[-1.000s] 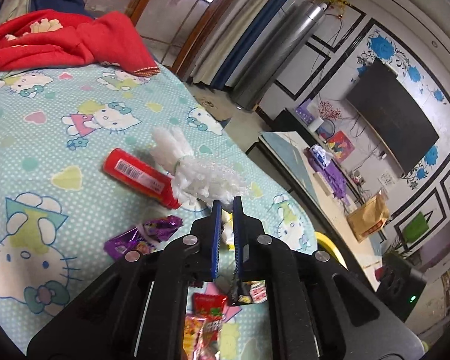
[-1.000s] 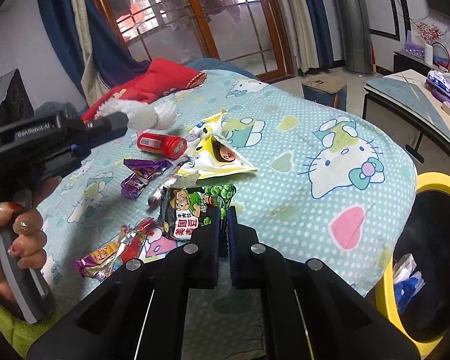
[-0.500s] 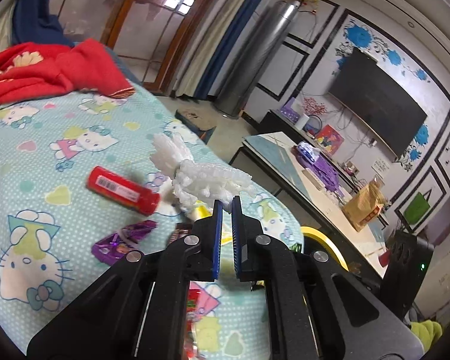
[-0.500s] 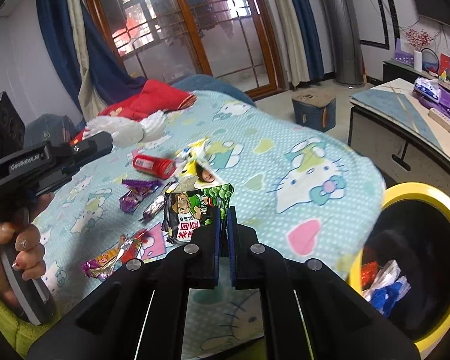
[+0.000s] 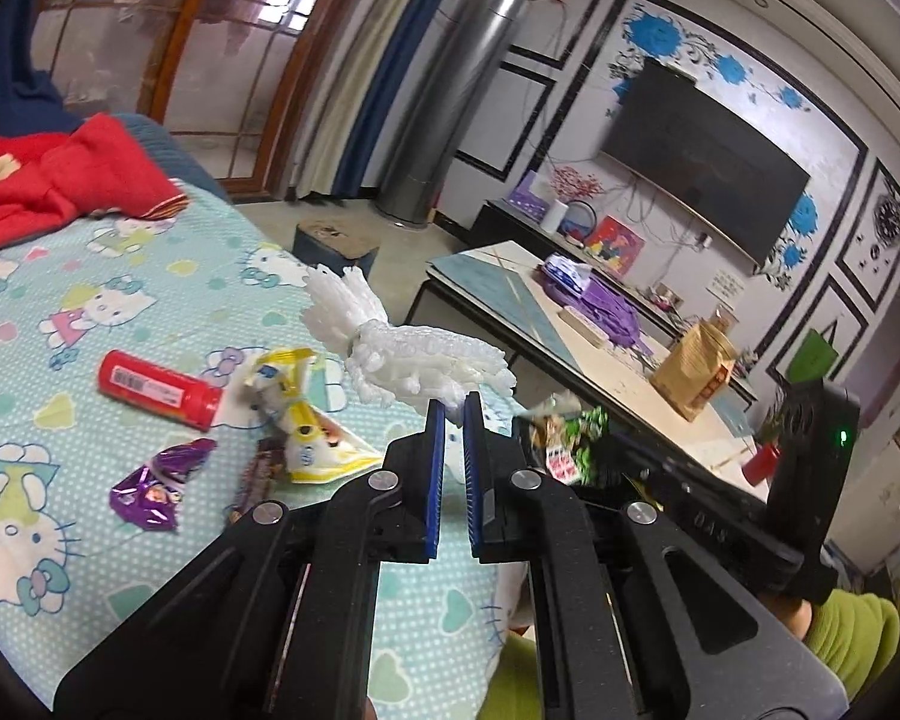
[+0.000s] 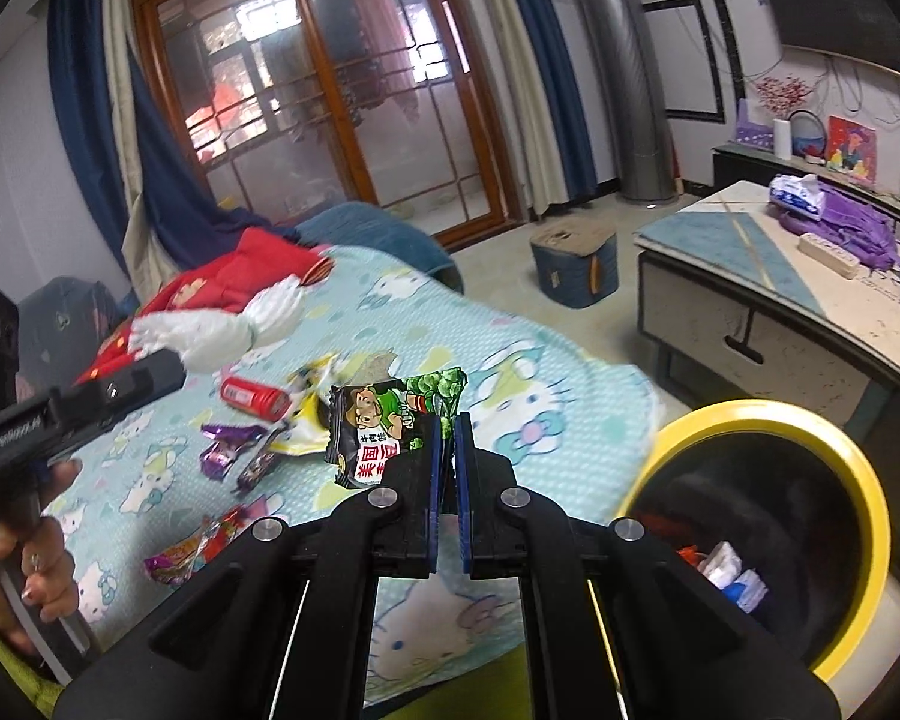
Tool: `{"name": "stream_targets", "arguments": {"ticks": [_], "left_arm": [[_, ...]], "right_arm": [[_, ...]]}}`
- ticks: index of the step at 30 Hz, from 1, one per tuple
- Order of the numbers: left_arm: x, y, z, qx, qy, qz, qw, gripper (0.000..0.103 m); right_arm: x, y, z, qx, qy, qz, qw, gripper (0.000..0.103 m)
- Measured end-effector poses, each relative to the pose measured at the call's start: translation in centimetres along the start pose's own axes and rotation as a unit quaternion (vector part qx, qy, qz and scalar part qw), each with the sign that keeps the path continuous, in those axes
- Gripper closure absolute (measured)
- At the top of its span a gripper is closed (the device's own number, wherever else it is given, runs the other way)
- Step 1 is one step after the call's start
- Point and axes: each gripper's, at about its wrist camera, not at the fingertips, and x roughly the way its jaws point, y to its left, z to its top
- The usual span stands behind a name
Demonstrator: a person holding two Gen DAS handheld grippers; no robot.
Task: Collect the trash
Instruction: 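Carry the green wrapper and white mesh sleeve over the yellow bin with both tools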
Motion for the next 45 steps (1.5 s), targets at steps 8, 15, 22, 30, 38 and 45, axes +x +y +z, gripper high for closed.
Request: {"name": "stream_targets", "arguments": {"ticks": [8,15,22,30,38,45], "left_arm": [[0.9,-2.4,-0.8,0.034,0.011,-0.018,0.9992,0.100],[1.6,-4.4,-1.4,0.062,0.021,-0.031,0.9974,0.100],[2.3,-6.0,-2.1,0.086,0.033,-0.044,0.9948,0.100],[3.3,-8.2,-3.4,0.112,0.048,-0.060,0.9907,0.100],[5.0,-11.2,-4.9,0.149,0.067,-0.081,0.9833,0.100],[6.5,-13.5,-6.5,0.179,0.086,-0.098,0.9753,0.100]], "right_arm": [[-1.6,-2.4,0.8,0.011,-0.022,-0.028,0.999,0.098],[-2.8,-4.4,0.9,0.019,-0.038,-0.052,0.998,0.098],[-3.8,-6.5,0.9,0.033,-0.048,-0.071,0.996,0.098],[-5.2,-9.0,0.6,0.050,-0.058,-0.093,0.993,0.098],[-6.4,-11.3,0.0,0.069,-0.066,-0.114,0.989,0.098],[-7.1,-13.0,-0.8,0.082,-0.067,-0.130,0.986,0.098]]}}
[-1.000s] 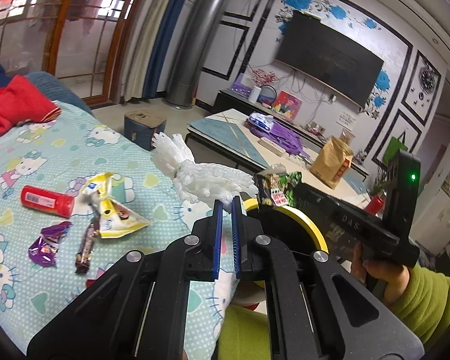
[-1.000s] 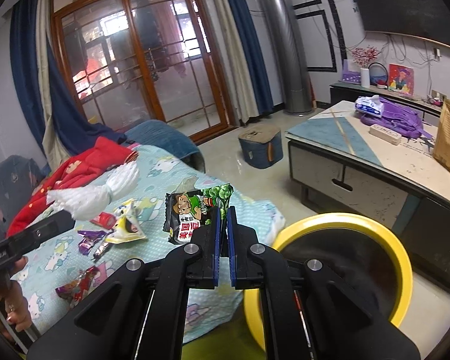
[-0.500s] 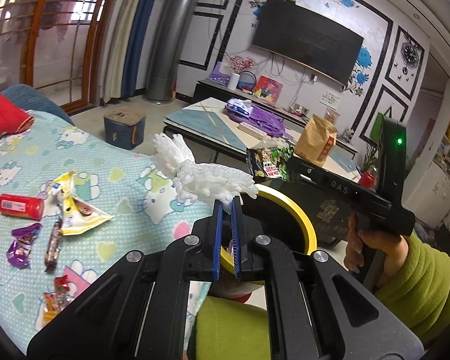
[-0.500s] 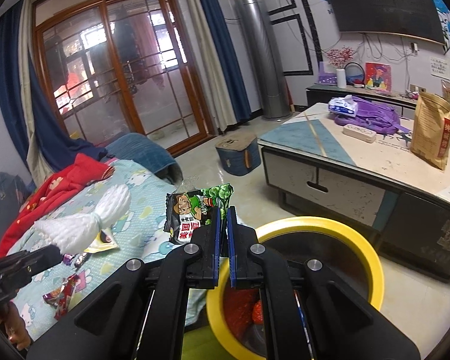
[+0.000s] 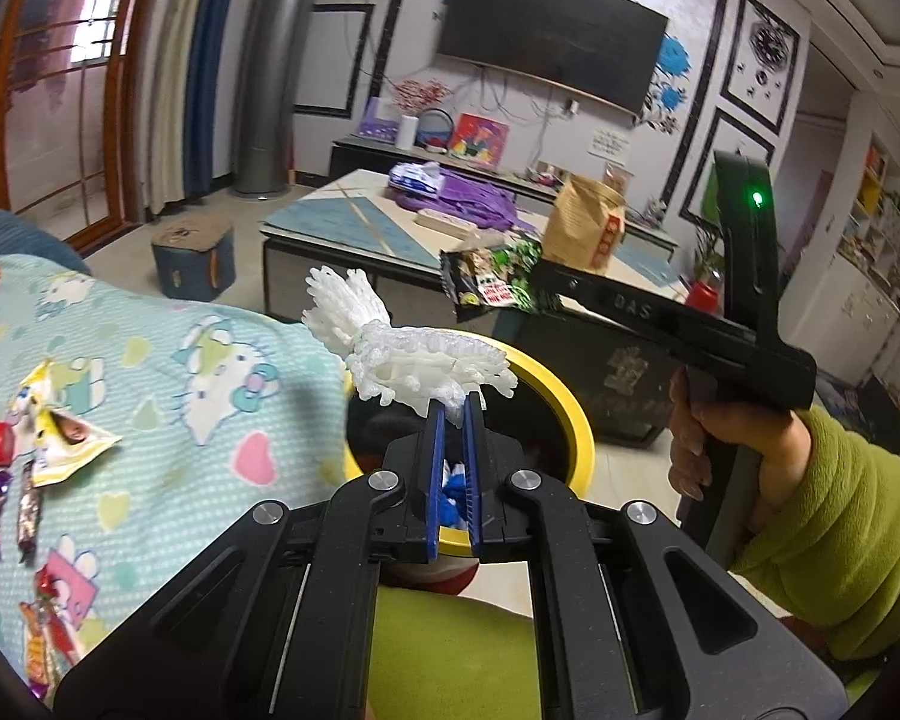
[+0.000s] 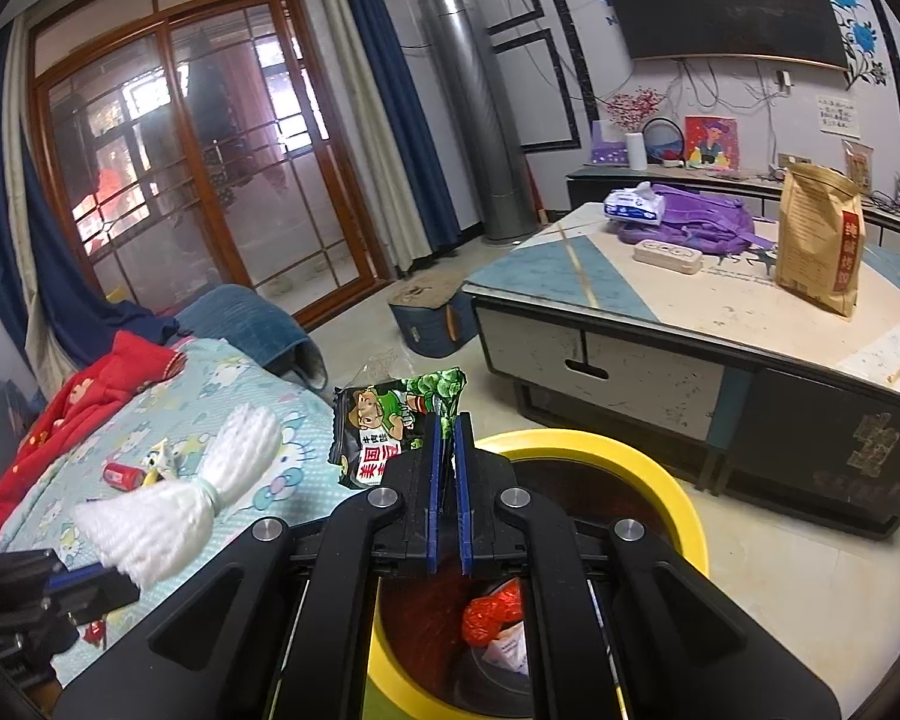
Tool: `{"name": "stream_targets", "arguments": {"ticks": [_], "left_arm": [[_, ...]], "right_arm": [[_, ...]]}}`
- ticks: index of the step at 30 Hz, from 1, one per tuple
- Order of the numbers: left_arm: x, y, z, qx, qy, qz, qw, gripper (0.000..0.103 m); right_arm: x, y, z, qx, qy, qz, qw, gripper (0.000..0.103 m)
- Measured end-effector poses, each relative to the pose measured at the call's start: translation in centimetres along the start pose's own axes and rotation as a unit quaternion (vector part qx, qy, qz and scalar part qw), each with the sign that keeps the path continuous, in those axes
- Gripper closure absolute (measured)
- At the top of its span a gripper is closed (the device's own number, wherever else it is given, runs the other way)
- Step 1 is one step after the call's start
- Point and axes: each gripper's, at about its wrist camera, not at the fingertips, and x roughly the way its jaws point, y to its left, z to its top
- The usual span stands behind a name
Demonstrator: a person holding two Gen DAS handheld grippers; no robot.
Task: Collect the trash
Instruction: 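Carry the green wrapper and white mesh sleeve over the yellow bin with both tools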
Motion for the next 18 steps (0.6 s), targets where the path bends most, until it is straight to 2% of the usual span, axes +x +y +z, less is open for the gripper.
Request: {"name": "stream_targets", "arguments": {"ticks": [18], "left_arm": [[5.3,-2.3,-1.8,0.022,0.053,-0.037,0.9976,0.100]], "right_arm": [[1.7,-4.4,-1.6,0.021,0.025,-0.051,0.998,0.098]]}}
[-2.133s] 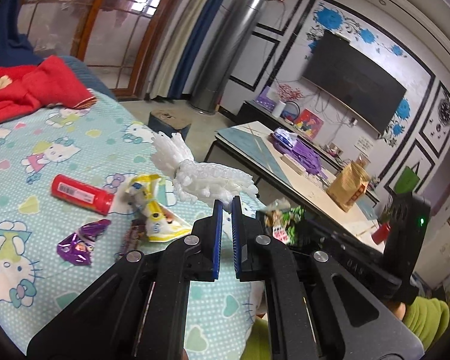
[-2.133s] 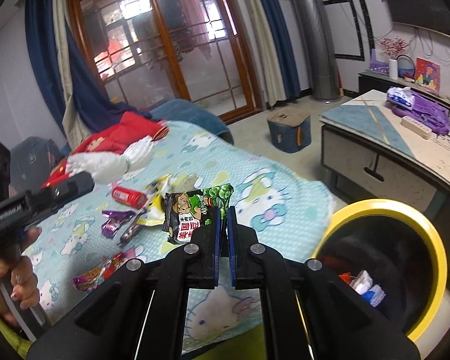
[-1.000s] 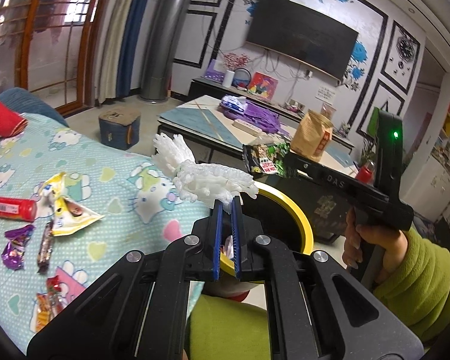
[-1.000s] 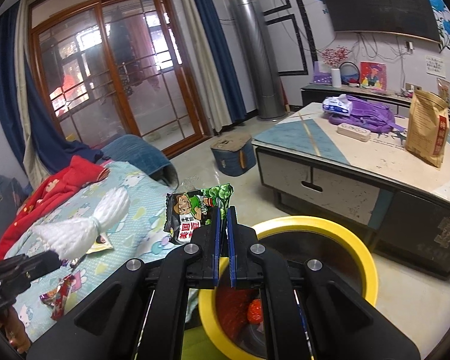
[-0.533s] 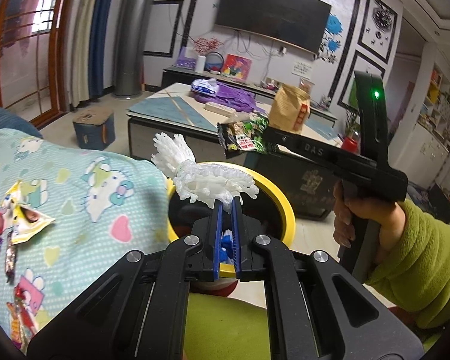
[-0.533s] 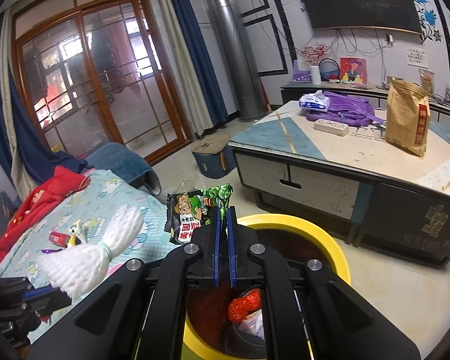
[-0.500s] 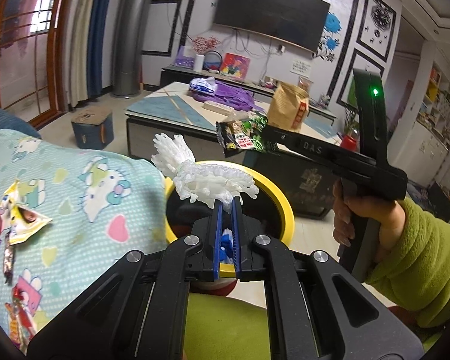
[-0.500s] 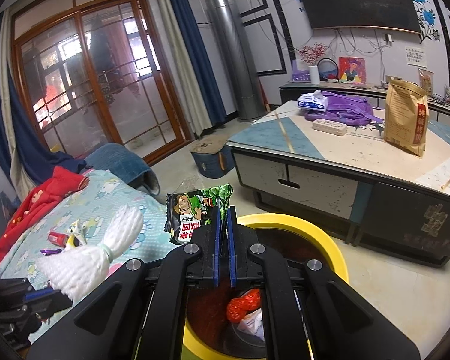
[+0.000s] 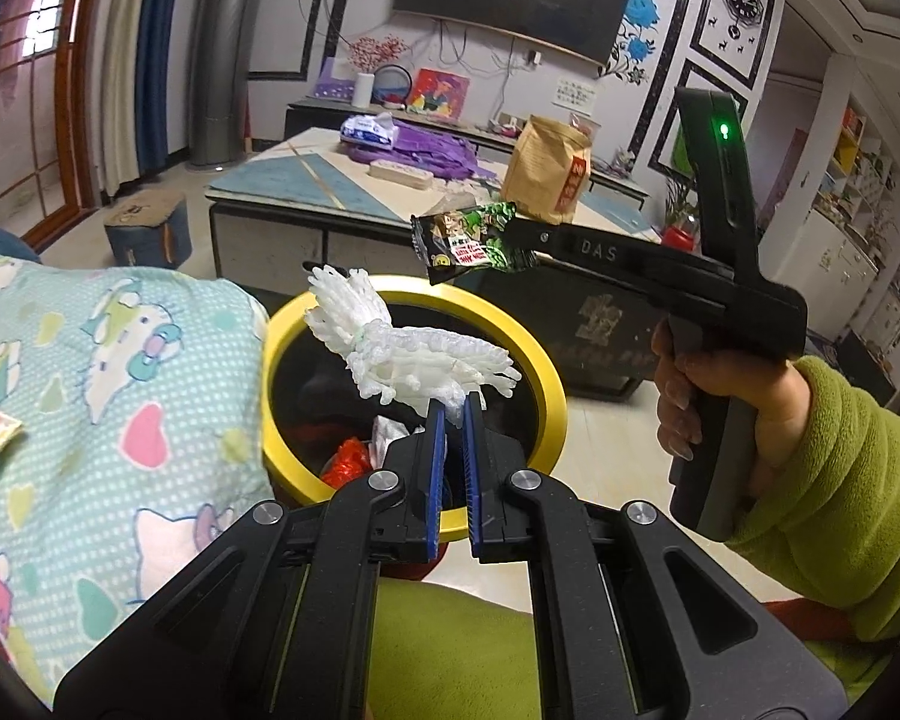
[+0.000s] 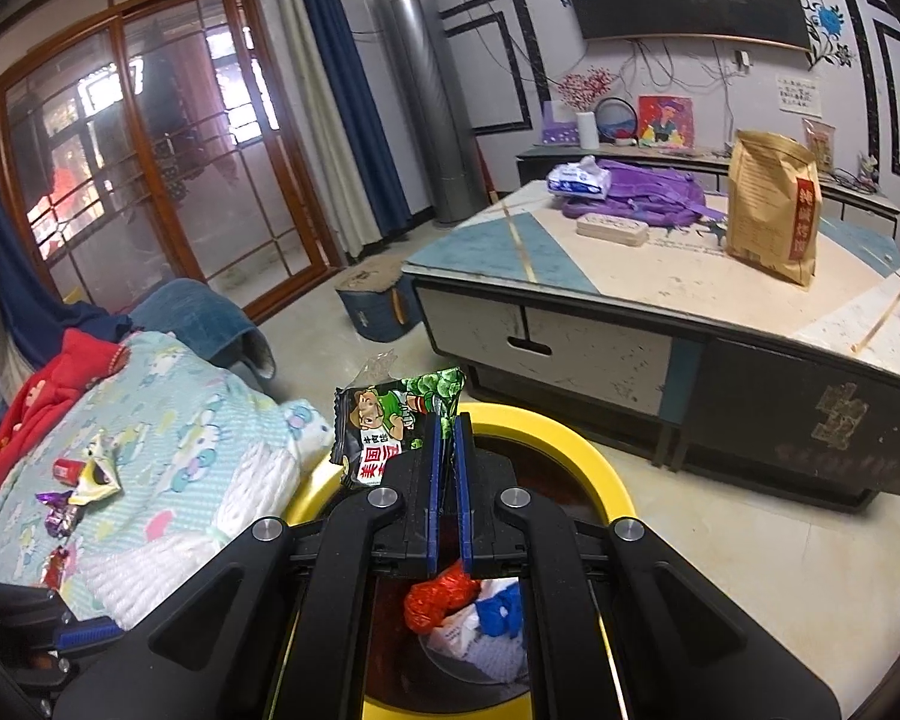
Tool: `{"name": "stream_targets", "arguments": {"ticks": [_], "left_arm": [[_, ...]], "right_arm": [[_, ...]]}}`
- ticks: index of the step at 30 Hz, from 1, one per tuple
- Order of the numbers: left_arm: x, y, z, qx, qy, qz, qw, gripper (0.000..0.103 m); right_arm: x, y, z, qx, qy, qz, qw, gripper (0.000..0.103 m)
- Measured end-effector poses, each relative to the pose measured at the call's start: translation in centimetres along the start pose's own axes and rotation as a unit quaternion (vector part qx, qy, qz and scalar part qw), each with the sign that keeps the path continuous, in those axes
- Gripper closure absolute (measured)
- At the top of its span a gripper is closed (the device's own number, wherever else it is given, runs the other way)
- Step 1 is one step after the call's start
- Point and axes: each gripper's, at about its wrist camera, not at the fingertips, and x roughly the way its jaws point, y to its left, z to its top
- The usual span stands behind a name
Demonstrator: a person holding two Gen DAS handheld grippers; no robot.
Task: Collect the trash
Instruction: 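Carry the green wrapper and white mesh sleeve over the yellow bin with both tools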
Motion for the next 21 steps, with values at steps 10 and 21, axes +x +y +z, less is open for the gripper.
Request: {"name": "stream_targets", "arguments": {"ticks": [10,21], "left_arm": [[2.5,-0.2,-0.5,0.001,0.028,-0.007,0.9996,0.100],[5.3,0.4,-0.8,-0.015,0.061,-0.017,0.9979,0.100]], "right_arm": [[1.9,-1.2,-1.1,0.011,0.030,-0.012,0.999,0.098],[3.4,-2.0,-1.7,0.017,0.055,-0.016,0.998,0.098]]}}
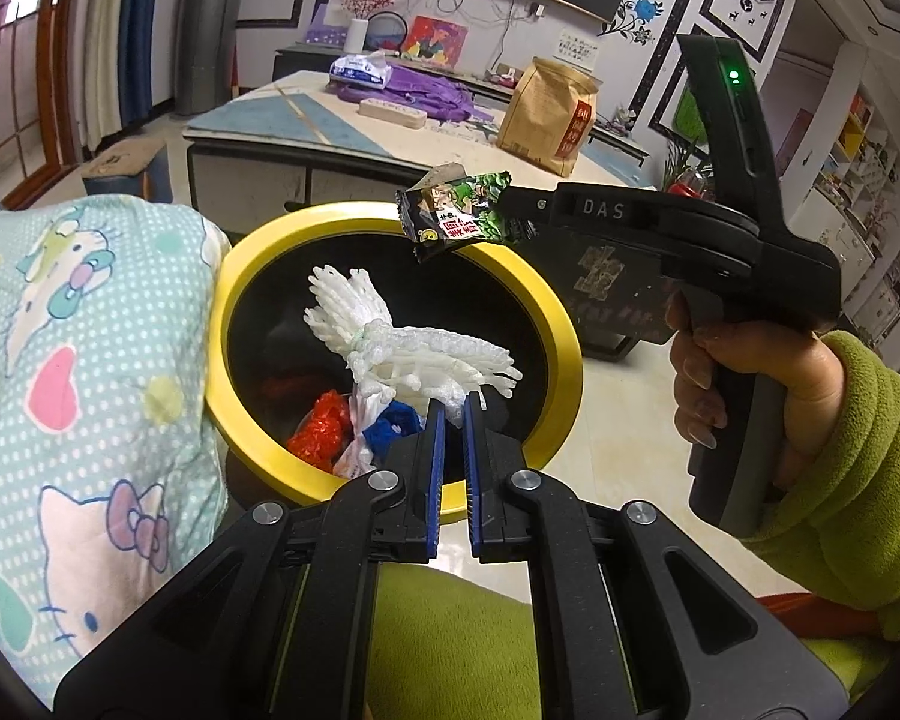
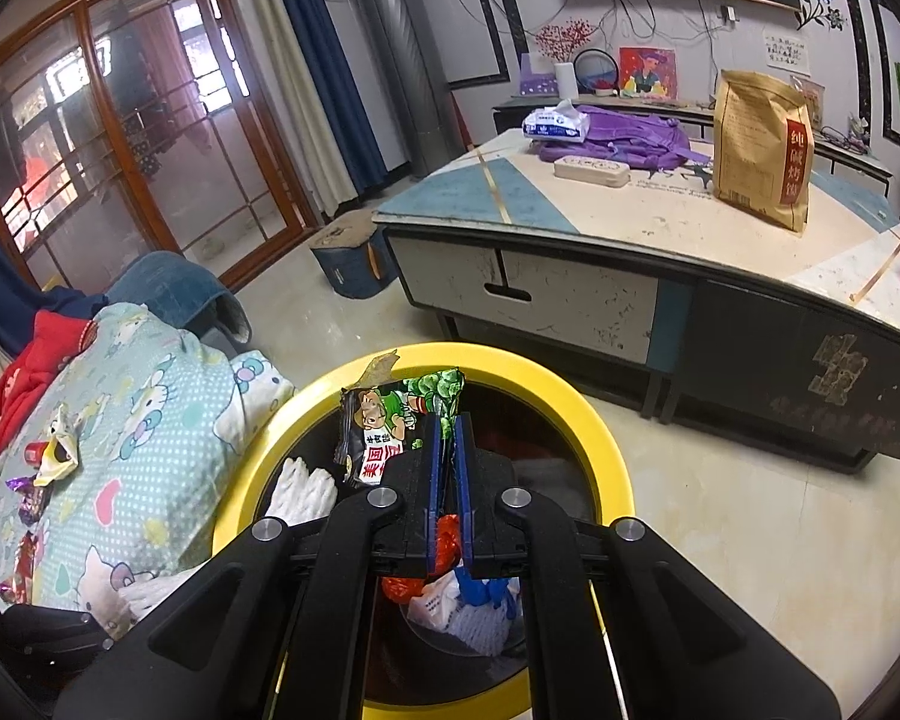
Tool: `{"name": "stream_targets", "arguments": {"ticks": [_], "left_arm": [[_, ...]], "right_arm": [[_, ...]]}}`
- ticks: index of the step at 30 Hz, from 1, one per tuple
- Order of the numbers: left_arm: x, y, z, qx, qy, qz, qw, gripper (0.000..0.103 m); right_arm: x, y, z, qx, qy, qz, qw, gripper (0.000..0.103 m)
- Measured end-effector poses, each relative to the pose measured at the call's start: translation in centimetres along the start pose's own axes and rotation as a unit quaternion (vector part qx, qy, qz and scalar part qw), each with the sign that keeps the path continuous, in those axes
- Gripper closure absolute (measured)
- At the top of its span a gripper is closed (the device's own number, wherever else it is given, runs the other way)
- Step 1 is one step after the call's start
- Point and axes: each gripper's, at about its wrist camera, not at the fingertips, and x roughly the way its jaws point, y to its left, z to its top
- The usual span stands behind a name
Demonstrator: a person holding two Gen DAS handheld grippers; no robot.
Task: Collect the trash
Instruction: 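Carry the green wrapper and white mesh sleeve over the yellow bin with both tools, then open both tools to drop the wrapper and mesh sleeve into the bin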
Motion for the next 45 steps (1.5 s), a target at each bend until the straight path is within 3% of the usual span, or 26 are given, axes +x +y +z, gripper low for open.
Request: {"name": "stream_targets", "arguments": {"ticks": [11,12,13,14,16,17,22,32,45], "left_arm": [[2.2,0.5,0.8,-0.016,0.018,-0.005,0.9997,0.099],[2.4,0.7,0.9,-0.020,0.019,-0.004,0.9996,0.091],[2.5,0.8,1.0,-0.024,0.019,0.000,0.9995,0.072],[2.4,1.0,1.1,-0.031,0.017,0.003,0.9994,0.063],[2.1,1.3,1.2,-0.039,0.012,0.001,0.9992,0.054],[1.9,1.4,1.3,-0.041,0.009,0.006,0.9991,0.052],[-0.2,2.0,1.2,-0.058,-0.025,0.025,0.9977,0.011],[-6.2,2.7,1.4,-0.066,-0.107,0.107,0.9862,0.011],[-12.7,4.7,0.4,-0.092,-0.171,0.181,0.9641,0.011]], "right_arm": [[0.5,-0.4,-0.1,0.009,0.012,0.007,1.000,0.096],[0.6,-0.4,-0.1,0.010,0.014,0.009,1.000,0.096],[0.6,-0.4,-0.1,0.011,0.014,0.010,1.000,0.095],[0.6,-0.5,-0.1,0.012,0.014,0.010,1.000,0.086],[0.5,-0.5,-0.1,0.015,0.010,0.009,1.000,0.072],[0.5,-0.5,0.0,0.015,0.008,0.008,1.000,0.072],[-0.2,-0.1,0.2,0.013,-0.004,0.005,1.000,0.062],[-2.6,2.4,0.8,-0.011,-0.039,0.011,0.999,0.046],[-5.7,7.3,0.9,-0.057,-0.063,0.051,0.995,0.036]]}}
